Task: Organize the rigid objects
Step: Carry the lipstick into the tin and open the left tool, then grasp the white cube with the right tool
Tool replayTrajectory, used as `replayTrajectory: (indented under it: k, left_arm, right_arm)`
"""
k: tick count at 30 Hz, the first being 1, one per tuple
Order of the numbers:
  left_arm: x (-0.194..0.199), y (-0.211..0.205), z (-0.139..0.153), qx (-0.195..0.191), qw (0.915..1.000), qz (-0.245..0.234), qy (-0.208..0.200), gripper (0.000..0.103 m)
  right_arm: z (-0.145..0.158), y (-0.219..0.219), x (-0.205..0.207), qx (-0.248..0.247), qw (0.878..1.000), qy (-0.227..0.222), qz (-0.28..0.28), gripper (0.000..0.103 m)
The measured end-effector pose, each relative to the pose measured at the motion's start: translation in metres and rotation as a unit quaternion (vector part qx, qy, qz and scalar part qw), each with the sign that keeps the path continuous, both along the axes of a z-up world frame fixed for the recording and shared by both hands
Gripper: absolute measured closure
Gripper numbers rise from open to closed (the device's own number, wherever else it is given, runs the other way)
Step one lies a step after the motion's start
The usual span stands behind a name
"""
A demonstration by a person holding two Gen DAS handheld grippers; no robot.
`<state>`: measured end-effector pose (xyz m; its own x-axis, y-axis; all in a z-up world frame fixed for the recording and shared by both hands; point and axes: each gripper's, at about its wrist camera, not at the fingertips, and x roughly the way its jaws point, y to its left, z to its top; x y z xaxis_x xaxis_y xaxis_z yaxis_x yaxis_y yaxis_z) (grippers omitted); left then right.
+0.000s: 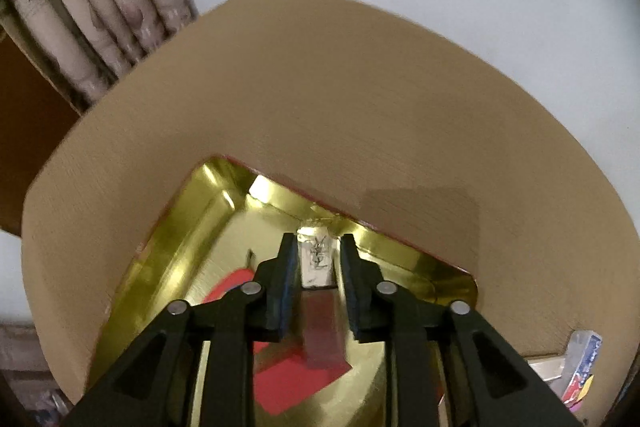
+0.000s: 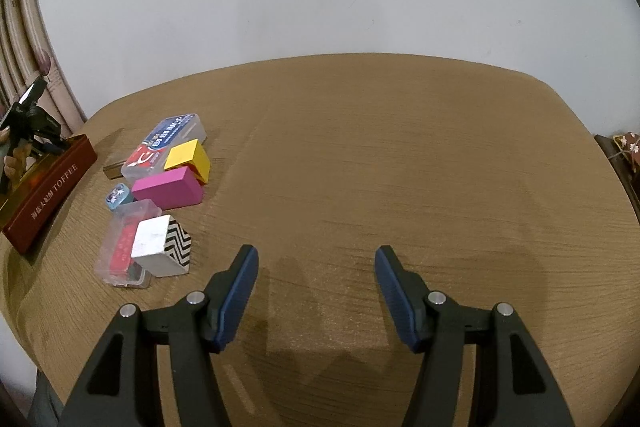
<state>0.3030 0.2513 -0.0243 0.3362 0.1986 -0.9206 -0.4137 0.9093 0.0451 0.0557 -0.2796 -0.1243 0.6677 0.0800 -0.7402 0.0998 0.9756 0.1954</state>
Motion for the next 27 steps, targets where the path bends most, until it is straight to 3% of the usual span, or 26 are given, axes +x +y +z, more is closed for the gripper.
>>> replayTrajectory:
  k: [3, 8, 12, 16, 23, 27]
  left_arm:
    - [-0.006, -0.002, 0.010, 0.018, 0.9997, -0.010, -0.012, 0.047]
    - [-0.031, -0.016, 0.043, 0.034, 0.9973, -0.035, -0.055, 0.047]
    - [-0.072, -0.056, 0.067, 0.033, 0.9928, -0.081, -0.082, 0.047]
    - [-0.131, -0.099, 0.078, 0.023, 0.9847, -0.136, -0.107, 0.041]
    - [-0.218, -0.164, 0.057, 0.024, 0.9728, -0.205, -0.105, 0.039]
    - [-0.242, -0.183, 0.034, 0.004, 0.9732, -0.217, -0.076, 0.038]
  right_arm:
    - [0.000, 0.000, 0.000, -0.001, 1.000, 0.000, -0.001, 0.040]
    - [0.001, -0.001, -0.001, 0.004, 1.000, -0.007, 0.005, 0.040]
    - [0.006, 0.004, -0.006, 0.009, 1.000, -0.015, 0.021, 0.040]
    - [0.023, 0.026, -0.024, 0.066, 0.995, -0.030, 0.065, 0.040]
    - [0.044, 0.067, -0.021, 0.049, 0.992, -0.037, 0.113, 0.040]
    - [0.041, 0.076, -0.004, 0.036, 0.992, -0.021, 0.116, 0.040]
